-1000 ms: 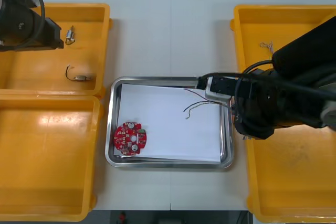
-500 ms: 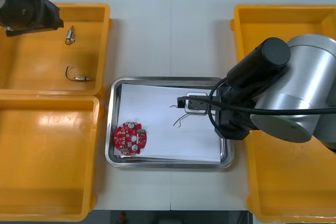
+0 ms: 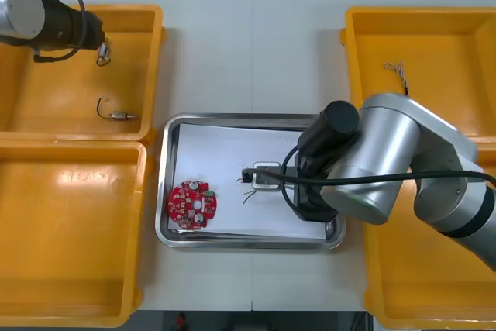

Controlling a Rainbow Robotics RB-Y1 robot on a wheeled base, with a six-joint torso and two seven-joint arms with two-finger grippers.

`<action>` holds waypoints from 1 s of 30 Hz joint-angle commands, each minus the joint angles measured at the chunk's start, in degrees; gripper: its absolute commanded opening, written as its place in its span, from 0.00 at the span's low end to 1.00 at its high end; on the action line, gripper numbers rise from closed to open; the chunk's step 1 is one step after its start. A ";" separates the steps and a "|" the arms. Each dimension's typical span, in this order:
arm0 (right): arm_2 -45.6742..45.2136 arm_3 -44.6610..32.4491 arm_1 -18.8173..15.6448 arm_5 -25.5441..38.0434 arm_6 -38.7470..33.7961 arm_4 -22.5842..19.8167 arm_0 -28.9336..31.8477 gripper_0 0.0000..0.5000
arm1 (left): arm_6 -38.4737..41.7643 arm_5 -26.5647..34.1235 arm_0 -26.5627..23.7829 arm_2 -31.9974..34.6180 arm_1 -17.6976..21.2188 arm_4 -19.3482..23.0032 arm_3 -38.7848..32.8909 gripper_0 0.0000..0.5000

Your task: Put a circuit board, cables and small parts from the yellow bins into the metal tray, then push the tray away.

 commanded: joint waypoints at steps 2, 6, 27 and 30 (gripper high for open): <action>4.83 3.17 2.90 -3.63 2.90 4.04 -1.45 0.00 | -2.37 -2.18 -3.03 0.05 -2.27 -1.67 0.71 1.00; 4.91 4.66 3.52 -4.34 3.08 4.21 -1.45 0.00 | -2.46 -6.31 -3.03 -2.50 -2.54 -2.02 2.55 1.00; 2.89 -1.23 3.52 1.99 2.38 4.30 -1.45 1.00 | -3.08 -11.85 -3.03 -5.31 -4.12 -4.75 8.00 1.00; 0.96 -3.86 3.34 5.07 2.11 4.30 -1.45 1.00 | -3.08 -12.03 -3.03 -5.31 -4.38 -4.92 8.53 1.00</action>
